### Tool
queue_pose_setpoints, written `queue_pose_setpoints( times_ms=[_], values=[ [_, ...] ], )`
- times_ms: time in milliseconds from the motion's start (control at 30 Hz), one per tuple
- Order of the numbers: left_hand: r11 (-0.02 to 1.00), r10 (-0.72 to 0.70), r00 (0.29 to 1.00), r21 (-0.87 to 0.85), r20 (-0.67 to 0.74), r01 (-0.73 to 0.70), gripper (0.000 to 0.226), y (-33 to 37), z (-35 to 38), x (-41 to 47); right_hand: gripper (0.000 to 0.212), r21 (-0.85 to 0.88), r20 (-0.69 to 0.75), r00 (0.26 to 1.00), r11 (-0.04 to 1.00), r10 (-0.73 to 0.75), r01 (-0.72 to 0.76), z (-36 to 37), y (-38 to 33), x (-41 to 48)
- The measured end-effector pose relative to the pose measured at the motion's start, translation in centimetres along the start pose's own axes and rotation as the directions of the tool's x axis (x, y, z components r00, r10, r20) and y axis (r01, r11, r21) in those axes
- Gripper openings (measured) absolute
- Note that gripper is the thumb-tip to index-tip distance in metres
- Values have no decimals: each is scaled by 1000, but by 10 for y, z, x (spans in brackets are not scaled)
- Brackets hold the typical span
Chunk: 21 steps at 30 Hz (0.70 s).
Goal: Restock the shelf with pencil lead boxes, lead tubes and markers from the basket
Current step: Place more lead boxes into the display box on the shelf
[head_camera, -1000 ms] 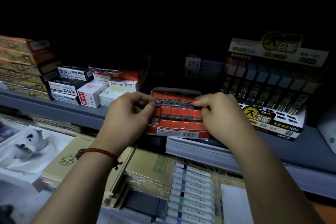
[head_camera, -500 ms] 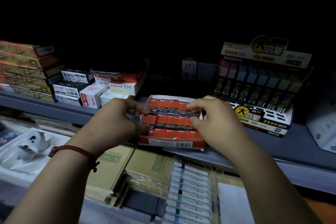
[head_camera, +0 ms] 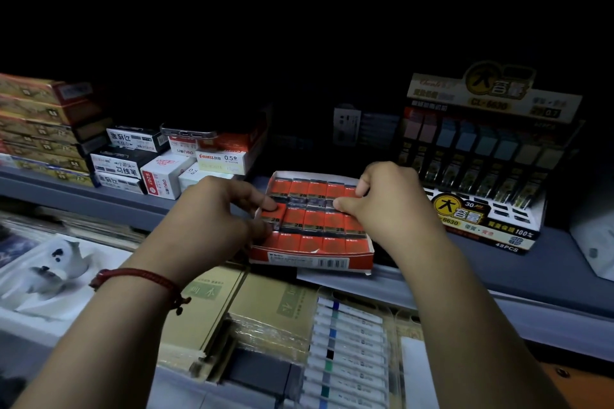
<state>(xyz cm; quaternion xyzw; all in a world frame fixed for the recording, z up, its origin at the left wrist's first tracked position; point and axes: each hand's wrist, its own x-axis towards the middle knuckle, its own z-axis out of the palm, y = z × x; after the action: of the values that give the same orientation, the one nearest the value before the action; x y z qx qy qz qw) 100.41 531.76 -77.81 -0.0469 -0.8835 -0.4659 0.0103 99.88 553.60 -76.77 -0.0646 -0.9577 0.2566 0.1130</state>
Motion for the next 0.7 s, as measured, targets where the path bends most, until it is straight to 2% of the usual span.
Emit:
queue_pose_setpoints(
  times_ms=[433,600,700],
  values=[
    [999,37,999,-2,-23,-37,20,-4,5,4,18,190,41,999,982,-23,15,3,15,5],
    [999,40,999,5,-18,-39,22,-3,5,4,17,158,-10,1000,987,-14,16,7,12,3],
    [999,49,999,-8,-20,-50,22,-3,4,3,16,175,19,1000,985,-5,2,5,12,3]
  ],
)
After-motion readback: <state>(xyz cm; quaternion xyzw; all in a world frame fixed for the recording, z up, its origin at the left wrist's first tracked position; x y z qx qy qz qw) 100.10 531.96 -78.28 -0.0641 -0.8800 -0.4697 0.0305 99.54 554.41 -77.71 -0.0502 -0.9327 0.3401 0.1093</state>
